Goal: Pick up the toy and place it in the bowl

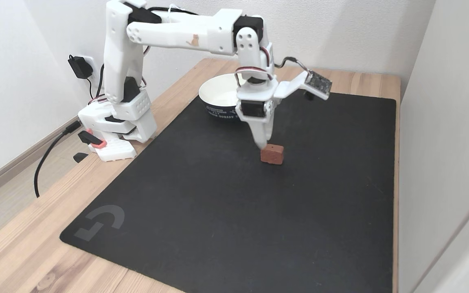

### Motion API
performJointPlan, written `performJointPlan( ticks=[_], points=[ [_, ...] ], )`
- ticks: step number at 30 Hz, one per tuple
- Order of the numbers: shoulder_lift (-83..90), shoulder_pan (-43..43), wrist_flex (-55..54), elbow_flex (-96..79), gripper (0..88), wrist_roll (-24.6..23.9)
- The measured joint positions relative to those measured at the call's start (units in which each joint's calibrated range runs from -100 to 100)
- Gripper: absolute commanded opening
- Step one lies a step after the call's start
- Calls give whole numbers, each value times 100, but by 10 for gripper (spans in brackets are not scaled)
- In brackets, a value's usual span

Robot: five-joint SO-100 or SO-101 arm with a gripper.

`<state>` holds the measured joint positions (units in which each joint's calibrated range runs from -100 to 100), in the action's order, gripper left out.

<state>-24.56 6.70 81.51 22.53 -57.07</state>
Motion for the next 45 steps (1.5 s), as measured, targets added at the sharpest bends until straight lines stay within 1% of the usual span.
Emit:
performJointPlan(
  ticks=[11, 22, 33, 39, 45],
  points=[
    [-33, 58, 0, 378, 294, 0],
    [-67, 350, 0, 378, 290, 0],
    [-841, 341, -17, 718, 290, 0],
    [-1324, 341, -414, 756, 289, 5],
    [-1565, 308, -439, 888, 284, 5]
  ],
)
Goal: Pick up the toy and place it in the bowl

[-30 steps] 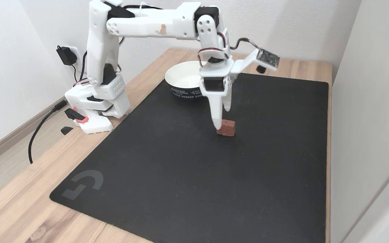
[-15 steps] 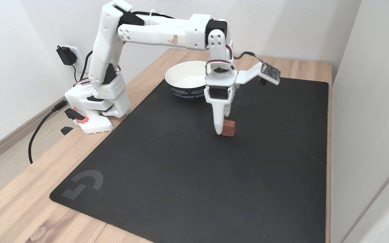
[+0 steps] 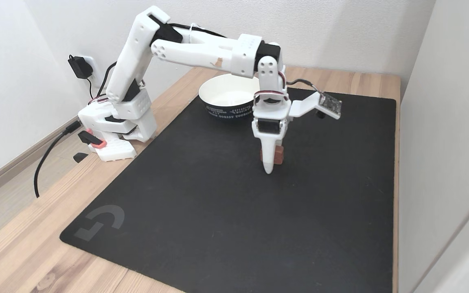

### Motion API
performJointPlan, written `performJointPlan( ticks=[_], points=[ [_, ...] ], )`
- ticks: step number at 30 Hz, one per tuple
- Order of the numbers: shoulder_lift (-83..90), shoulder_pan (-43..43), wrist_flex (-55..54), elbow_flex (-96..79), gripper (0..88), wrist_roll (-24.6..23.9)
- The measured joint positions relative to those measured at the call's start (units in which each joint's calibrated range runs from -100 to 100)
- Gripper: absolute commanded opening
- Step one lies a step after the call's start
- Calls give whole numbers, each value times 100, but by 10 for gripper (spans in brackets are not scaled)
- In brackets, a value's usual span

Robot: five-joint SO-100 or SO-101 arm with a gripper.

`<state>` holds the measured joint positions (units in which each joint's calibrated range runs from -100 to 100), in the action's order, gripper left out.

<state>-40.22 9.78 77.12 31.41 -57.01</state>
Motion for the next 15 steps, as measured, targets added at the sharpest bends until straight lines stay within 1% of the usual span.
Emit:
performJointPlan(
  ticks=[1, 6, 7, 9, 15],
  points=[
    [-8, 0, 0, 0, 274, 0],
    [-83, 0, 8, 0, 165, 0],
    [-83, 0, 8, 0, 92, 0],
    [-83, 33, 8, 19, 24, 0],
    [-117, -33, 8, 85, 23, 0]
  ],
)
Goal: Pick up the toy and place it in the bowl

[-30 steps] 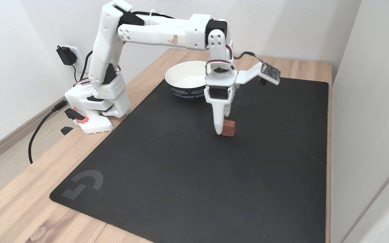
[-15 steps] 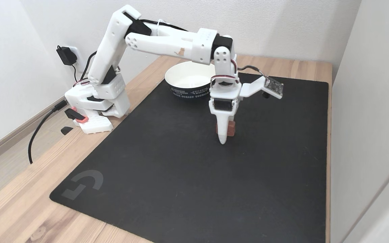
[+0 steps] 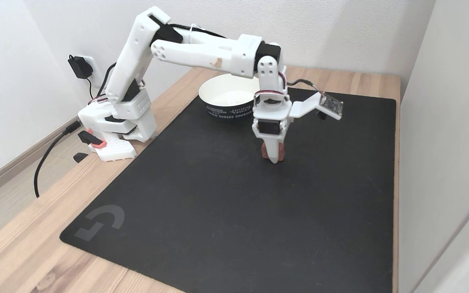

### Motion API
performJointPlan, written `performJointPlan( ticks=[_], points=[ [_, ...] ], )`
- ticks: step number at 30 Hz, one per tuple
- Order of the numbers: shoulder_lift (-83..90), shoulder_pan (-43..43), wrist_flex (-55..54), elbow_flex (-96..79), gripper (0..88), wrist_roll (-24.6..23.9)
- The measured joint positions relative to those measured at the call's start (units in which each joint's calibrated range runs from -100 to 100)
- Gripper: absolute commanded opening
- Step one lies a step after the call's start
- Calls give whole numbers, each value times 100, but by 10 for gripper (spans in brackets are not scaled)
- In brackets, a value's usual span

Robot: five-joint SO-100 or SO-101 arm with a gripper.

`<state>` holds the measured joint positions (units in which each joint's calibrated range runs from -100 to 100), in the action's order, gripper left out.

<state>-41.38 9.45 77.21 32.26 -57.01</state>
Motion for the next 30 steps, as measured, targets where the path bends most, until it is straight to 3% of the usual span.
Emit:
performJointPlan(
  ticks=[14, 25, 30],
  points=[
    [874, 275, 25, -151, 23, 0],
    [3522, 1240, -17, -1606, 23, 0],
    [4904, 1964, -844, -3033, 24, -15]
  ],
)
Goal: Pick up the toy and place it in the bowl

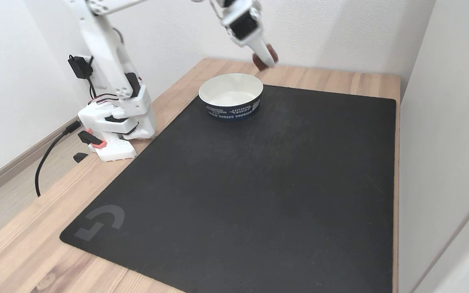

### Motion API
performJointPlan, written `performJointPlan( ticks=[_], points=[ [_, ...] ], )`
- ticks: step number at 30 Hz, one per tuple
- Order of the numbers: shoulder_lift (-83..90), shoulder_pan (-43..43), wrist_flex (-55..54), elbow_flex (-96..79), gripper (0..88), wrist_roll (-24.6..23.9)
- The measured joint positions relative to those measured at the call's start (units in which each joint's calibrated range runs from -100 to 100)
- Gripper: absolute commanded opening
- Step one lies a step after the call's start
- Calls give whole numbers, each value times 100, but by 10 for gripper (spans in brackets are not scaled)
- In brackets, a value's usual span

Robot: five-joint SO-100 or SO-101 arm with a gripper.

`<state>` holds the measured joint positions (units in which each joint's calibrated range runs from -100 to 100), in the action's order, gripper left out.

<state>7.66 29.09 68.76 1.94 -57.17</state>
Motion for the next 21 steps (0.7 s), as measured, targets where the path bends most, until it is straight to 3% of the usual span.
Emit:
performJointPlan(
  ticks=[10, 21],
  points=[
    [1515, 1199, -1824, -3382, 24, -170],
    [2315, 1448, -2566, -5272, 25, -170]
  ],
)
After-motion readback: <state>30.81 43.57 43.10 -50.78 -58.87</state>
